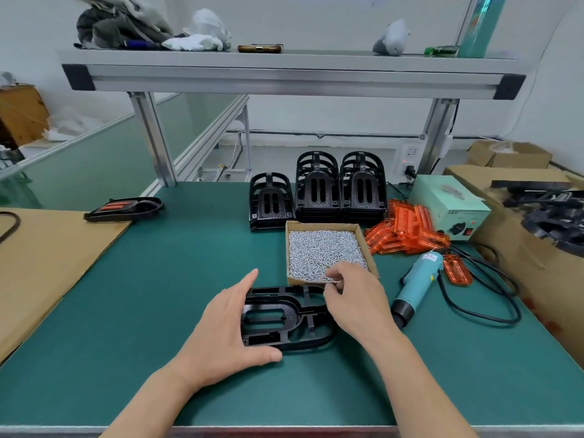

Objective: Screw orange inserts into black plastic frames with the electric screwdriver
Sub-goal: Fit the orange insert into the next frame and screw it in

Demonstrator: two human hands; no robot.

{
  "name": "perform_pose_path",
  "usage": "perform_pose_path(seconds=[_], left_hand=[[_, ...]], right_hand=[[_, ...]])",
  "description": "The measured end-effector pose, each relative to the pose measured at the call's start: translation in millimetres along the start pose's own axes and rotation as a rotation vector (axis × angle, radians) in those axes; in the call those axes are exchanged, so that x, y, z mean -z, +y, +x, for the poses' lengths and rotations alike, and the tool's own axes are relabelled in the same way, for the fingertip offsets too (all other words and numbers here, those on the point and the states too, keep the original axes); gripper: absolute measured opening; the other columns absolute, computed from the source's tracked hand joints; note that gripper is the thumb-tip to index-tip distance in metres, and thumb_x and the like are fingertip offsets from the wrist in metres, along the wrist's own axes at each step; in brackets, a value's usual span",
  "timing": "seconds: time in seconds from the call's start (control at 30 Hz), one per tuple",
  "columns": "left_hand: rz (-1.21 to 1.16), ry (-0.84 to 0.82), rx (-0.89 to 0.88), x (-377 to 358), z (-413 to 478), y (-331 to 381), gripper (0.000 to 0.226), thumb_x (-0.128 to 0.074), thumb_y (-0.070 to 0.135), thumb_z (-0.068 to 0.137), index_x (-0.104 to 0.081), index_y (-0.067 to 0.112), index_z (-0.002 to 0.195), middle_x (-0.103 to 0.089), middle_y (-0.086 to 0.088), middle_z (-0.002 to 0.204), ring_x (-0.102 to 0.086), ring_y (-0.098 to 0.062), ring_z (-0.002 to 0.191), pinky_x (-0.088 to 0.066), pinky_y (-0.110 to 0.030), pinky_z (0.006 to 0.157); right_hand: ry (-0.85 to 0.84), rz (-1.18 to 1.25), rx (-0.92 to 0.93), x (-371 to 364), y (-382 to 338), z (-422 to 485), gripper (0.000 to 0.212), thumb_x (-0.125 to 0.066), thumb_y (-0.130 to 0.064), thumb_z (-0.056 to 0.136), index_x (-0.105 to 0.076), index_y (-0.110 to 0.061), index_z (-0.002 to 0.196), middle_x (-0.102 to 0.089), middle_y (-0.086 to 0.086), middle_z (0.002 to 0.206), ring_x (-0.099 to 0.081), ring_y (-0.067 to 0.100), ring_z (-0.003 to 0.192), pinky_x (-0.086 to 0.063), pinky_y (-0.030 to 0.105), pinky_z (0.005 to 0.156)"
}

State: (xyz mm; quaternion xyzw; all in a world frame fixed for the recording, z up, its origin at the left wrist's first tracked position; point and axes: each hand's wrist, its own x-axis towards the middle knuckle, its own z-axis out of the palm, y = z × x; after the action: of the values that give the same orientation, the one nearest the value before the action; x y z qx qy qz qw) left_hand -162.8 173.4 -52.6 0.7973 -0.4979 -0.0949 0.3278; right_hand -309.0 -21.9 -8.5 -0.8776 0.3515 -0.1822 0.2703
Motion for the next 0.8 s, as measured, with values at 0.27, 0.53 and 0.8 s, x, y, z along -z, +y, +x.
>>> perform_pose_path(seconds=[0.27,0.53,0.8], left_hand=[[-0.056,0.012,0.018,0.0,0.1,-4.9,0.111,-0.072,0.074,0.062,-0.001,0.064,0.146,-0.023,0.025,0.155,-0.025,0.003,0.143,-0.032,-0.022,0.113],[-0.001,0.017,0.005,-0.3,0.2,-11.4,0.087,-0.047,0.083,0.075,-0.001,0.062,0.147,-0.022,0.028,0.154,-0.021,0.01,0.141,-0.022,-0.004,0.103],[0.002,-0.006,0.002,0.4,0.4,-8.8,0.089,-0.053,0.081,0.073,-0.001,0.065,0.143,-0.023,0.035,0.149,-0.031,0.007,0.136,-0.026,-0.008,0.102]], right_hand=[[0.3,-0.029,-0.118,47.8,51.8,45.7,0.02,-0.057,-0.009,0.093,-0.071,-0.013,0.106,-0.067,0.006,0.108,-0.06,0.025,0.103,-0.048,0.039,0.091],[0.362,-0.238,-0.425,85.4,127.5,72.8,0.038,-0.05,-0.008,0.096,-0.062,-0.007,0.131,-0.053,0.023,0.133,-0.046,0.044,0.123,-0.041,0.049,0.103],[0.237,-0.275,-0.574,94.4,154.2,71.9,0.044,-0.062,-0.015,0.09,-0.056,-0.006,0.133,-0.053,0.023,0.135,-0.052,0.044,0.123,-0.048,0.047,0.097]])
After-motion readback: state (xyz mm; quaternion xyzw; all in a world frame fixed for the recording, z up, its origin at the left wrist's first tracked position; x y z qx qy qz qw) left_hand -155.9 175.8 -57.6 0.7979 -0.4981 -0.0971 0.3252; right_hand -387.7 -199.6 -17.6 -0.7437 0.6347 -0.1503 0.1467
